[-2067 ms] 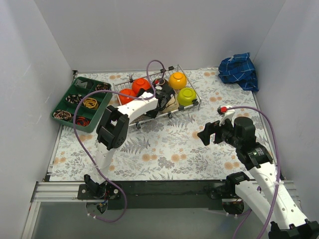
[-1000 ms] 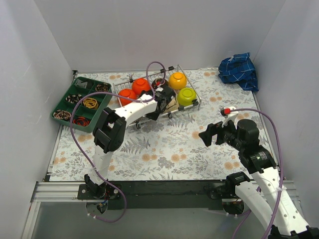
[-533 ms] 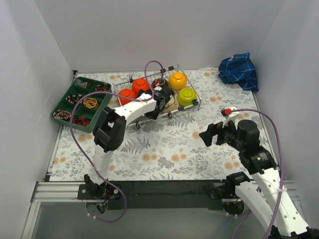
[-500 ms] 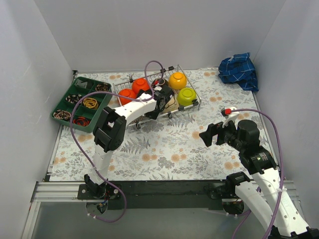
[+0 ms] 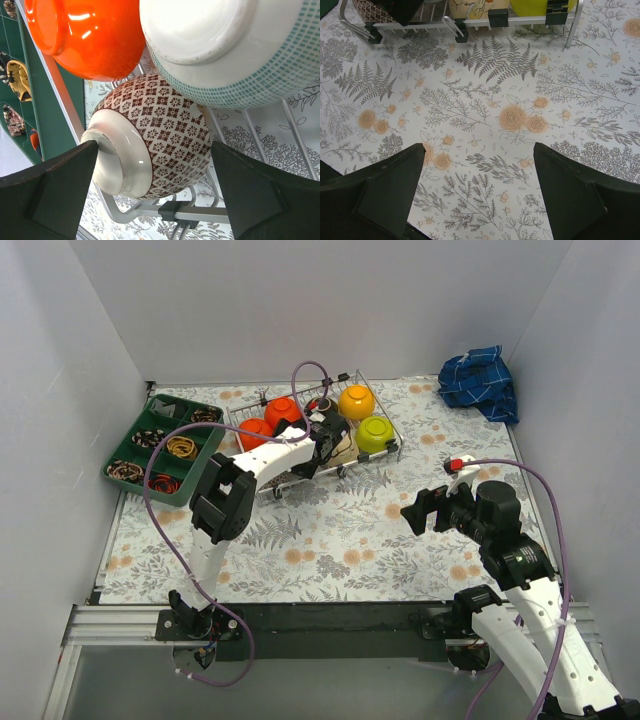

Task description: Unload the bowls from the dish rack

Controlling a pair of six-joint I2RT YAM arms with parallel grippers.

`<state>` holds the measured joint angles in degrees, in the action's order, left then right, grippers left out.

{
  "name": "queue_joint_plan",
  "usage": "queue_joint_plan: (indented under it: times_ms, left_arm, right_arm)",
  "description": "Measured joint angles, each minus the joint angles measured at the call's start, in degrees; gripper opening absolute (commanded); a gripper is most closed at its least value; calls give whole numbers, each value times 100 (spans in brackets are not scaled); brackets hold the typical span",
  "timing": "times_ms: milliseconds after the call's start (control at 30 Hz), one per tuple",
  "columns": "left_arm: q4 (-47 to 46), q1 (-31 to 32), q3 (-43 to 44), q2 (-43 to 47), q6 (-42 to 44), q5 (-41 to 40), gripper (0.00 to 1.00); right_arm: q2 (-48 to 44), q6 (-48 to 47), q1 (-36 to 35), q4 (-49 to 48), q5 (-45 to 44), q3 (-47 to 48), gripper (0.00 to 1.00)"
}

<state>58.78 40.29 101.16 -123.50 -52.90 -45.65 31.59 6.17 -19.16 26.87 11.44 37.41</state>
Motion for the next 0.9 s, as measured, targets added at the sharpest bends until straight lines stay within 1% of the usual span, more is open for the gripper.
queue_joint_plan:
  times_ms: [533,733,833,900]
  left_arm:
    - [61,-11,57,-160,-57,-107,98]
    - [39,-9,59,-153,-199,-212,96]
    - [28,-4,74,-153,-247,-273,98]
    - [-15,-4,83,-142,-260,-321,98]
  right_arm:
    - [63,-39,0,-2,-42,0,99]
    - [63,-39,0,-2,-39,0,99]
    - [48,-42,0,-2,-39,0,99]
    - [28,-44,0,-2,-39,0,99]
